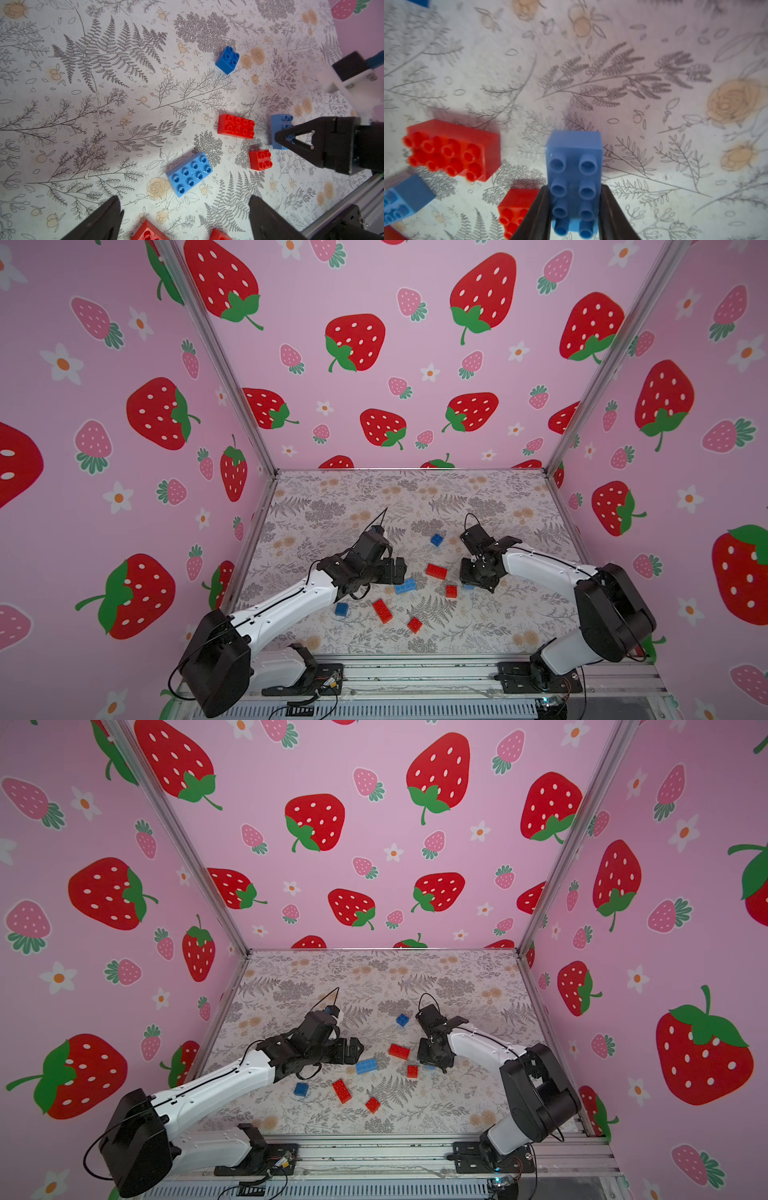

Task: Assemble a heart with lego
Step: Pick up the lego brick from the center of the board, then assemble the lego brick with the lego brick.

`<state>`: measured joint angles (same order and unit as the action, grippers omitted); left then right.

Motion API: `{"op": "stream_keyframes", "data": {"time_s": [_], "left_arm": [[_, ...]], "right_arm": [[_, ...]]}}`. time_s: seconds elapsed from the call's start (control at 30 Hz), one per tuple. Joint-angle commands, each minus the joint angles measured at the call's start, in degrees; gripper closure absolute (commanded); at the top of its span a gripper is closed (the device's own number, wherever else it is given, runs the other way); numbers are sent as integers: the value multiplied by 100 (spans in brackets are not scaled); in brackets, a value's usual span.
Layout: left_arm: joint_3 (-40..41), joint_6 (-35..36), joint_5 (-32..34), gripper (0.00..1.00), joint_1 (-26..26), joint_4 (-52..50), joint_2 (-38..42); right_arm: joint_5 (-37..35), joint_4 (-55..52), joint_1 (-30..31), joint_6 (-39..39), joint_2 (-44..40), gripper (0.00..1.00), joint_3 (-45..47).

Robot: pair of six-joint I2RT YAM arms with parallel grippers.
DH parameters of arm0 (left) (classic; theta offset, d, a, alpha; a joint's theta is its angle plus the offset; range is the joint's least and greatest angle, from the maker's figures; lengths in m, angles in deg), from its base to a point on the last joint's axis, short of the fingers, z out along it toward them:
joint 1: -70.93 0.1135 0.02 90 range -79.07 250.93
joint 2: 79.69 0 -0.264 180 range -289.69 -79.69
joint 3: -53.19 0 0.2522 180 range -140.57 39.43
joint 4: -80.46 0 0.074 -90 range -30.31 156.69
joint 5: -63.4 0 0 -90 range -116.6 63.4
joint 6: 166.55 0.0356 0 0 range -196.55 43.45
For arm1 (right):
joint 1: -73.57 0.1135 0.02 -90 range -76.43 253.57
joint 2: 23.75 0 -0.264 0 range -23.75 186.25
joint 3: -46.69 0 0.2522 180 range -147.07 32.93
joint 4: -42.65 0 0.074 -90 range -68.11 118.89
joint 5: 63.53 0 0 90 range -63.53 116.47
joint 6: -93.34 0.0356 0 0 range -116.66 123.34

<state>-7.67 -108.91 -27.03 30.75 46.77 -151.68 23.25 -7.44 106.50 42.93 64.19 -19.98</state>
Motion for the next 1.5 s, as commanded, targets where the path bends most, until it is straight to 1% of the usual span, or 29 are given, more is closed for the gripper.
{"op": "stream_keyframes", "data": {"time_s": [0.0, 0.07, 0.23, 0.33, 0.43, 0.57, 0.7, 0.9, 1.07, 1.27, 1.37, 1.47], "left_arm": [[-273, 44, 122, 0, 0, 32, 60], [-356, 89, 124, 0, 34, 37, 88], [-564, 48, 24, 0, 292, 74, 12], [-651, 29, -112, 0, 470, 128, -76], [-661, 24, -116, 0, 595, 179, -138], [-638, 11, -99, 0, 750, 233, -257], [-634, 10, -60, 0, 835, 328, -371], [-677, 23, -11, 0, 900, 393, -508], [-700, 50, 14, 0, 920, 377, -583], [-712, 45, 42, 0, 916, 368, -610], [-696, 72, 93, 0, 922, 340, -606], [-690, 88, 141, 0, 925, 305, -597]], "right_arm": [[-34, -303, -87, -1075, -265, 80, -487], [195, -276, -220, -1657, -304, 82, -688], [1675, -401, -666, -3287, 77, 83, -1437], [1913, -690, -735, -4097, 505, 83, -1952], [2105, -1085, -744, -4873, 1013, 84, -2465], [2077, -1577, -770, -5548, 1661, 97, -3144], [1924, -1998, -779, -5973, 2221, 99, -3742], [2036, -2118, -770, -6386, 2689, 97, -4268], [1842, -2259, -736, -6694, 3067, 97, -4728], [1693, -2607, -682, -6931, 3564, 96, -5269], [1701, -2666, -650, -6995, 3711, 96, -5403], [1512, -2668, -622, -6992, 3825, 96, -5457]]}}
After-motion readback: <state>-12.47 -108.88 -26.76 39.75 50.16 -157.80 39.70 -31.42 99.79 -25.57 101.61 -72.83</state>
